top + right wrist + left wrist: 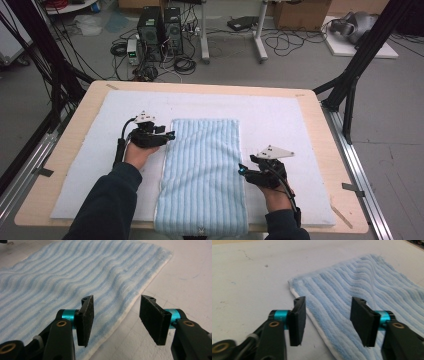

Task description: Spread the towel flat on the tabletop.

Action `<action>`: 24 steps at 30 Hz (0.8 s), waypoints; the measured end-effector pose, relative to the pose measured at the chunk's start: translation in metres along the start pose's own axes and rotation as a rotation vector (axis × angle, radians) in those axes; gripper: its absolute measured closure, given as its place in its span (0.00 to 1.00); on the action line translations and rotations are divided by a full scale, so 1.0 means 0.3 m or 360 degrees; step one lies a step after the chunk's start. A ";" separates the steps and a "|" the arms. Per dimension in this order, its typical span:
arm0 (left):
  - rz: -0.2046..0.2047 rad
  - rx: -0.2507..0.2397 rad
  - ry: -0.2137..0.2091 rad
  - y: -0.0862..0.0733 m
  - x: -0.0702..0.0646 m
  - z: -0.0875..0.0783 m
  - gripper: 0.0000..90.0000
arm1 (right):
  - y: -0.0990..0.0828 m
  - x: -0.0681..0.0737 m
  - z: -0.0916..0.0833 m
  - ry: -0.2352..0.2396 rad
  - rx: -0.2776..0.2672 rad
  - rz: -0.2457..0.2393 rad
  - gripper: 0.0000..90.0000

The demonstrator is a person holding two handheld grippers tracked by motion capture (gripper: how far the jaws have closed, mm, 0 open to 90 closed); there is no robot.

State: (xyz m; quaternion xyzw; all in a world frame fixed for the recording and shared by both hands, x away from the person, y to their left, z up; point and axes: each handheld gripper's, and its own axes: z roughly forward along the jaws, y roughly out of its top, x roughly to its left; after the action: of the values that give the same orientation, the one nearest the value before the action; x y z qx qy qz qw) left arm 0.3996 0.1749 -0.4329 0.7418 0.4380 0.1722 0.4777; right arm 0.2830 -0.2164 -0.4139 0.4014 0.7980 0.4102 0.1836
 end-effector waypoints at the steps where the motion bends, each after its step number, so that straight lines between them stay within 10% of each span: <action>1: -0.0040 -0.0038 0.0019 0.000 0.003 0.006 0.55 | -0.001 0.001 0.002 0.0001 0.0004 -0.0002 0.50; 16: 0.0044 0.0187 0.0088 0.040 -0.002 0.131 0.51 | -0.013 -0.023 -0.016 0.0022 -0.0040 0.0021 0.49; 23: 0.0147 0.0250 0.0174 0.024 -0.015 0.152 0.72 | -0.013 -0.031 -0.011 0.0029 -0.0042 0.0028 0.48; 24: 0.0157 0.0245 0.0145 0.023 -0.015 0.152 0.94 | -0.012 -0.032 -0.008 0.0032 -0.0038 0.0032 0.48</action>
State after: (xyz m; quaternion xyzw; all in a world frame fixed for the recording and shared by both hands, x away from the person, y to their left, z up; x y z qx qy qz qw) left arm 0.4311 0.1445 -0.4483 0.7884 0.4342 0.1951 0.3897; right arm 0.2857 -0.2265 -0.4159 0.4031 0.7908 0.4255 0.1762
